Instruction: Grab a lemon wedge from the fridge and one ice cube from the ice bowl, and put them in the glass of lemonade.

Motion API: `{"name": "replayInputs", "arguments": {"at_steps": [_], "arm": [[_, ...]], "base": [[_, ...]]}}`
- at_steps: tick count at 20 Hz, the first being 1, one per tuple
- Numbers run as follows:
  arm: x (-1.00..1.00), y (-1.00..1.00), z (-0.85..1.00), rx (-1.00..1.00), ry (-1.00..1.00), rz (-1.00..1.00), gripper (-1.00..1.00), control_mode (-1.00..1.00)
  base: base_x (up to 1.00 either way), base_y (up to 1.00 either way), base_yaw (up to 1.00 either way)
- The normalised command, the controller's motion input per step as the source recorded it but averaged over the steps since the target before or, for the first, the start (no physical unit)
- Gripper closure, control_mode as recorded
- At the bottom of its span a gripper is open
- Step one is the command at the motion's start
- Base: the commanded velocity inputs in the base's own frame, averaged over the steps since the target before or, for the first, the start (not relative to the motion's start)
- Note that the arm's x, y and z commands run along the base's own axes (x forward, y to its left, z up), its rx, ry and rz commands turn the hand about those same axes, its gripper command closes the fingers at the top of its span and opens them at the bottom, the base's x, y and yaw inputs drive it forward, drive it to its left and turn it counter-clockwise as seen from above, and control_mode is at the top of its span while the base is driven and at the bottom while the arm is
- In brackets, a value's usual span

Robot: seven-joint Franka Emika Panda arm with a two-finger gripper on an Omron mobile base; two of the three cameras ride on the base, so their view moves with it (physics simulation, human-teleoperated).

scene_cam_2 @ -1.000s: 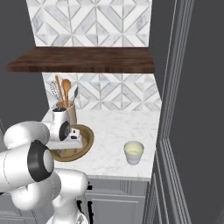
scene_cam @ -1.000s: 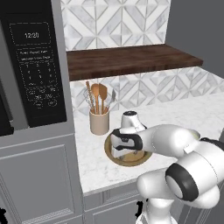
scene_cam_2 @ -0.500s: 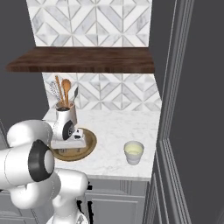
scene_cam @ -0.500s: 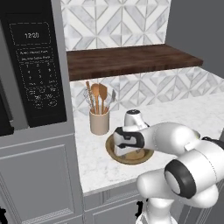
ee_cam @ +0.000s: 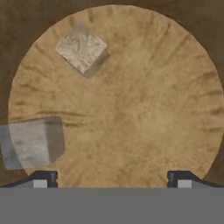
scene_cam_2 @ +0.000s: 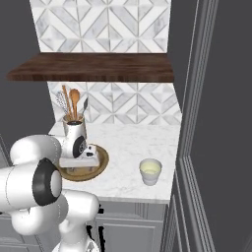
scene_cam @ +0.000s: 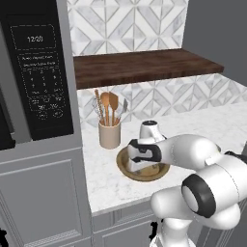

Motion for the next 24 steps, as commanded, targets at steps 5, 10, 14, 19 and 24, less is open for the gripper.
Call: {"name": "replayInputs", "arguments": {"at_steps": [5, 10, 14, 19, 24], "arm": [[0.0, 0.5, 0.05, 0.0, 0.0, 0.0, -1.0, -1.0], [0.08, 0.19, 0.0, 0.0, 0.0, 0.0, -1.0, -1.0], [0.18, 0.0, -0.11, 0.0, 0.0, 0.0, -1.0, -1.0], [0.18, -0.01, 0.0, 0.0, 0.0, -0.02, -1.0, -1.0], [0.15, -0.04, 0.01, 0.02, -0.02, 0.0, -1.0, -1.0]], "base": [[0.0, 0.0, 0.0], [0.0, 0.0, 0.0], [0.0, 0.0, 0.0], [0.0, 0.0, 0.0], [0.0, 0.0, 0.0]]}}
